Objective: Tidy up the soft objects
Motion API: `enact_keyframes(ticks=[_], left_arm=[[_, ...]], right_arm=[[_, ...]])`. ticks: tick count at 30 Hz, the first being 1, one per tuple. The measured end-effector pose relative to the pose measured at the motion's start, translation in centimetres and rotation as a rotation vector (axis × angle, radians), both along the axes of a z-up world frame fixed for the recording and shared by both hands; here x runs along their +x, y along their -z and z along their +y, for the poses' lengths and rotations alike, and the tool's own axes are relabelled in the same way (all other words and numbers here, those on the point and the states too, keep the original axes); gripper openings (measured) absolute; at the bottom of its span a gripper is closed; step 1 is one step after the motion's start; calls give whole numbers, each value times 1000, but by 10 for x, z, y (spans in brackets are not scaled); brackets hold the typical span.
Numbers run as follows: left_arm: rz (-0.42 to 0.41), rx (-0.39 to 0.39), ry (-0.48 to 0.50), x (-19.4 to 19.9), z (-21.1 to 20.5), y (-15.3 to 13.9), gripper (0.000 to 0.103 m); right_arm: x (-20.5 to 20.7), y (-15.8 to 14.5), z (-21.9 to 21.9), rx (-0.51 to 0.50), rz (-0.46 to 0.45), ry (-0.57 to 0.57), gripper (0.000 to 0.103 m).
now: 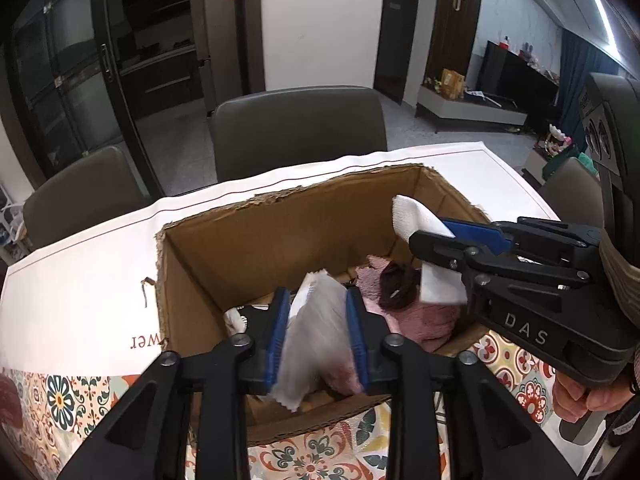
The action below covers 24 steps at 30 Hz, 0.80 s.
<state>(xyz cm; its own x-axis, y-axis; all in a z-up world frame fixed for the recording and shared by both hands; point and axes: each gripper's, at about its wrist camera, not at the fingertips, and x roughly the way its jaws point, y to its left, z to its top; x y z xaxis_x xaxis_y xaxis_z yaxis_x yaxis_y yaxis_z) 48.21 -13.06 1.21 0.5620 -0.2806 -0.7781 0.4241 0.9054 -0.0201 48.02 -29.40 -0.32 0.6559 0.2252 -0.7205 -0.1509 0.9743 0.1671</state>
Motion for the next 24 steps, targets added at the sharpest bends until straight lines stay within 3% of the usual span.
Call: enact_keyframes(ticks=[1,3,15,19,24], left_arm=[[-6,-2,-14,-2,2,-1,35],[-19,3,-33,-6,3,-3,36],[-158,-3,-259,-57,38,-36,46],[-191,5,-282,-86,44,-48,49],[-233,-5,-294,-128,51,-60,60]], right_arm=[[1,1,0,-5,4,1,33],[2,2,-1,-4,12,3,39],[-33,-17,0,-56,-36,73,46],[-66,-33,4,-90,-84,119,57],[-114,-55,10,-120,-138,150,58]])
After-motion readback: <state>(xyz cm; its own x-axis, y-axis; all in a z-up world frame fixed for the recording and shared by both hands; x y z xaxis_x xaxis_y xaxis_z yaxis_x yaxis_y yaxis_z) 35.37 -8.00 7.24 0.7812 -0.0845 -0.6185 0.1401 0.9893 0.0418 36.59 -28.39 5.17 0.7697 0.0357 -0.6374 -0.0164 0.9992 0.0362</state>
